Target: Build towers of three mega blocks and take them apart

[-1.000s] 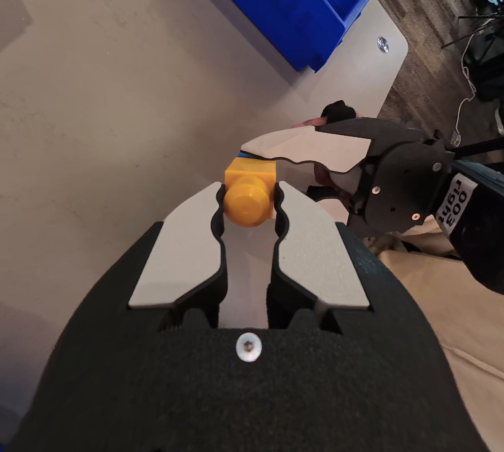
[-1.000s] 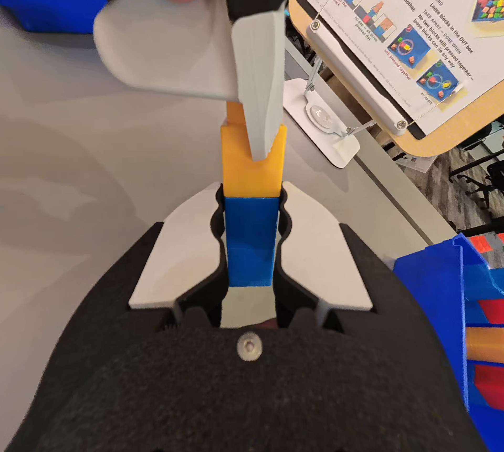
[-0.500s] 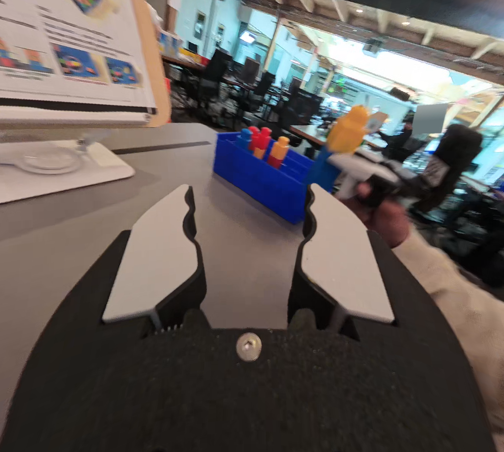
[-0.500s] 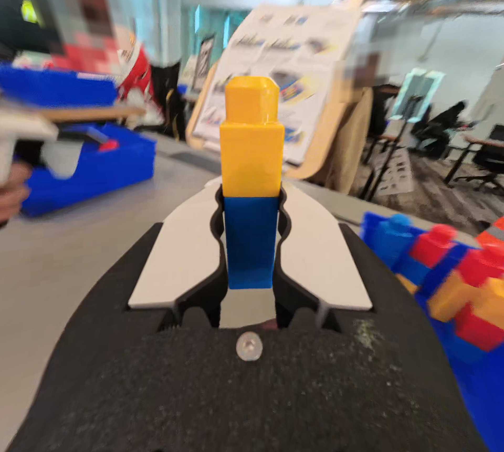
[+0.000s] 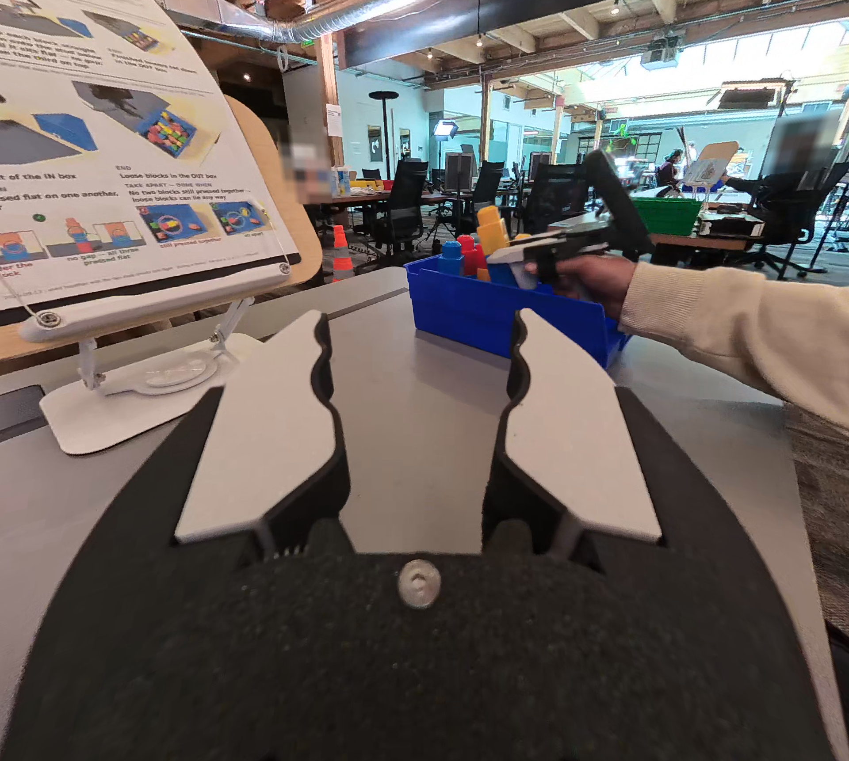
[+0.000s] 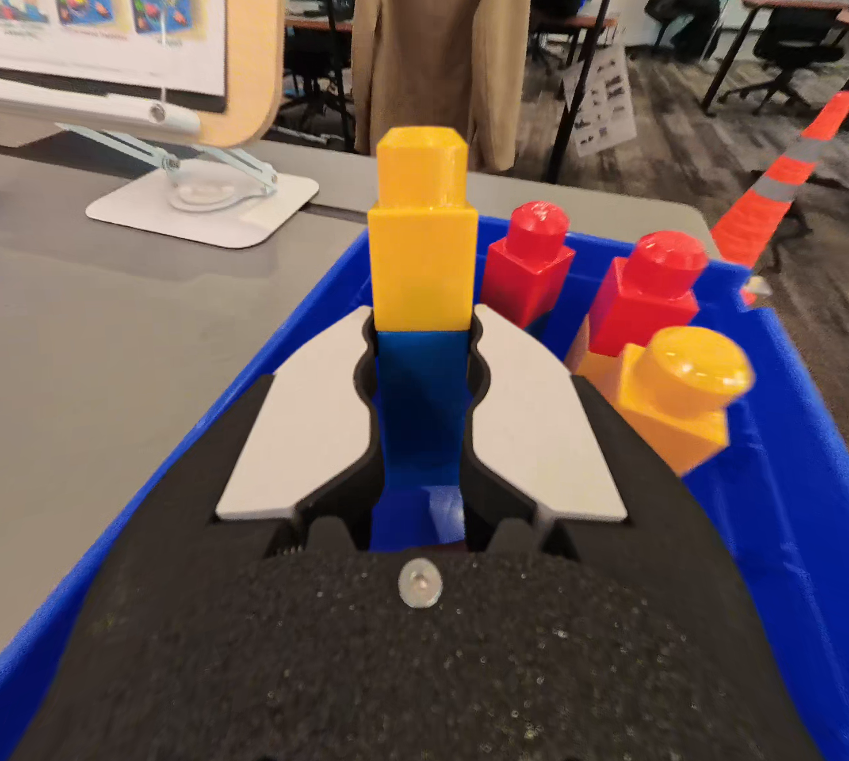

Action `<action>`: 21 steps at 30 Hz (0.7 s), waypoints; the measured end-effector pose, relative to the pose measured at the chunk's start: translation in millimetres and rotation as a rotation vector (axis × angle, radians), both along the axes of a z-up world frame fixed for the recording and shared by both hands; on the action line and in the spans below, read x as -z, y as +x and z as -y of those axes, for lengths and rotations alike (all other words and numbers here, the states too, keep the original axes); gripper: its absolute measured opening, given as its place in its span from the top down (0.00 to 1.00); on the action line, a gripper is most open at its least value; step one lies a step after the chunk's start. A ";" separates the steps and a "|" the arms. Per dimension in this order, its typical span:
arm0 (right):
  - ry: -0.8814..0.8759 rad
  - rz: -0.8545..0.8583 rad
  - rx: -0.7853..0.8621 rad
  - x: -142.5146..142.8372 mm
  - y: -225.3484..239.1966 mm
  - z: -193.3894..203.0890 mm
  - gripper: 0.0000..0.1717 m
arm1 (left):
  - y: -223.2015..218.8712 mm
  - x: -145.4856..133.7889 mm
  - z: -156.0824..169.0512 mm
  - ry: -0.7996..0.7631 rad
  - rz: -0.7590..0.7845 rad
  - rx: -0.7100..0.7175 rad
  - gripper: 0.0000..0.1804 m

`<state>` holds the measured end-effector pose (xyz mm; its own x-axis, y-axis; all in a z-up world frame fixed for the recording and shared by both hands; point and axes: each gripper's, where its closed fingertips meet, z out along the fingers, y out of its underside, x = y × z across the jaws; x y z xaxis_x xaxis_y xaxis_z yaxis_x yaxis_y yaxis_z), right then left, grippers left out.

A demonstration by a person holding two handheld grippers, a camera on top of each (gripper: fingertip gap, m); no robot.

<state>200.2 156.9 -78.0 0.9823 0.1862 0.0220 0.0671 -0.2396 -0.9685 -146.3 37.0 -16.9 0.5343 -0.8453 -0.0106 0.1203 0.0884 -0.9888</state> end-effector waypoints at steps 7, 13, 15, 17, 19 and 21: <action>-0.117 0.007 0.062 32.9 9.6 -25.2 0.78 | -1.9 5.1 -1.1 -0.015 0.008 0.015 0.60; -0.171 0.050 0.092 46.7 18.0 -28.2 0.78 | -0.8 7.5 -2.6 -0.010 0.007 0.029 0.61; -0.198 0.057 0.092 51.2 19.4 -25.3 0.78 | 1.3 8.3 -1.9 -0.015 0.006 0.037 0.61; -0.211 0.071 0.095 52.7 21.3 -21.1 0.78 | 3.0 8.8 -0.5 -0.011 -0.002 0.040 0.61; -0.225 0.075 0.098 54.2 23.7 -16.1 0.79 | 4.4 9.1 1.1 0.001 -0.012 0.041 0.61; -0.253 0.051 0.086 58.6 24.4 -10.4 0.78 | 5.4 9.0 2.6 0.007 -0.015 0.042 0.61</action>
<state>224.6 167.3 -136.6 0.9936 0.1077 0.0354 0.0831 -0.4801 -0.8732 -141.0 34.4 -25.9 0.4984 -0.8666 -0.0240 0.1096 0.0904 -0.9899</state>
